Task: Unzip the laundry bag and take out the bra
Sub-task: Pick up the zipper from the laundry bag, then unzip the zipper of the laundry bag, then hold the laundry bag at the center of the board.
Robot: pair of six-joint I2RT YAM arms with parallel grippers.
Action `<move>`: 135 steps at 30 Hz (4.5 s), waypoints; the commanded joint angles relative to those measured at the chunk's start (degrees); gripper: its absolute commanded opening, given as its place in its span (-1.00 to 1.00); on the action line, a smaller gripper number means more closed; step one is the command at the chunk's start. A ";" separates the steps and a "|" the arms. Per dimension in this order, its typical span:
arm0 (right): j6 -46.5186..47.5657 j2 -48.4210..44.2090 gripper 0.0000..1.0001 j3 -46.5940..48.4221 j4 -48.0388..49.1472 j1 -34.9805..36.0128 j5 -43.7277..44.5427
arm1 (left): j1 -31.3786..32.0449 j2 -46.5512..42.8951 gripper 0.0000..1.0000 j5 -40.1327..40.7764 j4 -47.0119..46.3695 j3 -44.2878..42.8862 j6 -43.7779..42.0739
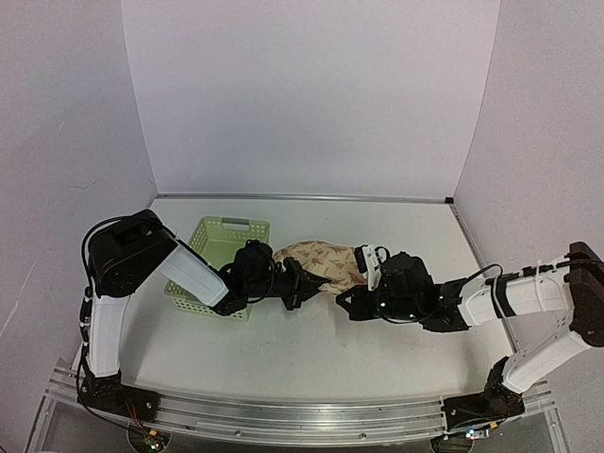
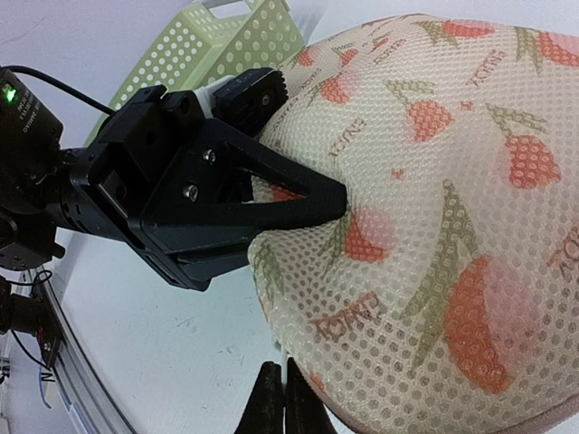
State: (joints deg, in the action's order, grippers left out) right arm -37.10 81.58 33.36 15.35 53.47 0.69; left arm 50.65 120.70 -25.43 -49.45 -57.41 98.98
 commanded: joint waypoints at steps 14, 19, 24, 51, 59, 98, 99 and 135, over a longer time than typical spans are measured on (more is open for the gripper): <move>3.55 -12.02 -1.00 -5.32 -9.66 0.16 4.56 | -0.20 -0.89 -1.00 -6.78 -2.14 -5.56 -3.38; 3.72 -18.33 -1.00 -7.13 -14.92 -0.23 8.16 | -0.57 0.77 -1.00 -9.54 -2.08 -6.38 -5.05; 3.58 -21.47 -1.00 -7.81 -20.46 -0.93 10.03 | -0.82 2.61 -1.00 -13.03 -1.61 -8.14 -6.81; 0.98 -24.04 -1.00 -9.36 -20.55 -2.16 -0.13 | -6.90 6.69 -1.00 -21.15 43.93 -29.70 -44.61; -5.38 -15.49 -1.00 -7.94 -9.94 -1.11 -0.70 | -8.17 6.00 -0.19 -11.29 65.64 -41.14 -57.09; -7.65 10.54 -1.00 12.46 2.50 -1.07 1.08 | -7.74 -12.24 0.60 -10.58 34.59 -8.77 -24.24; -7.52 10.45 -1.00 12.29 2.80 -1.05 0.71 | -7.62 -11.65 0.60 -10.72 34.26 -9.18 -23.74; -5.34 -0.42 -1.00 -1.64 2.64 -0.29 2.77 | -6.39 -5.27 -1.00 -11.09 33.19 -16.03 -21.82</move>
State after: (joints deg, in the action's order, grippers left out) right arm -43.48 85.76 34.44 18.61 52.71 -0.47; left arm 44.99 114.87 -36.32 -13.52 -69.54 78.08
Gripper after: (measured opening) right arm 0.023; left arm 0.027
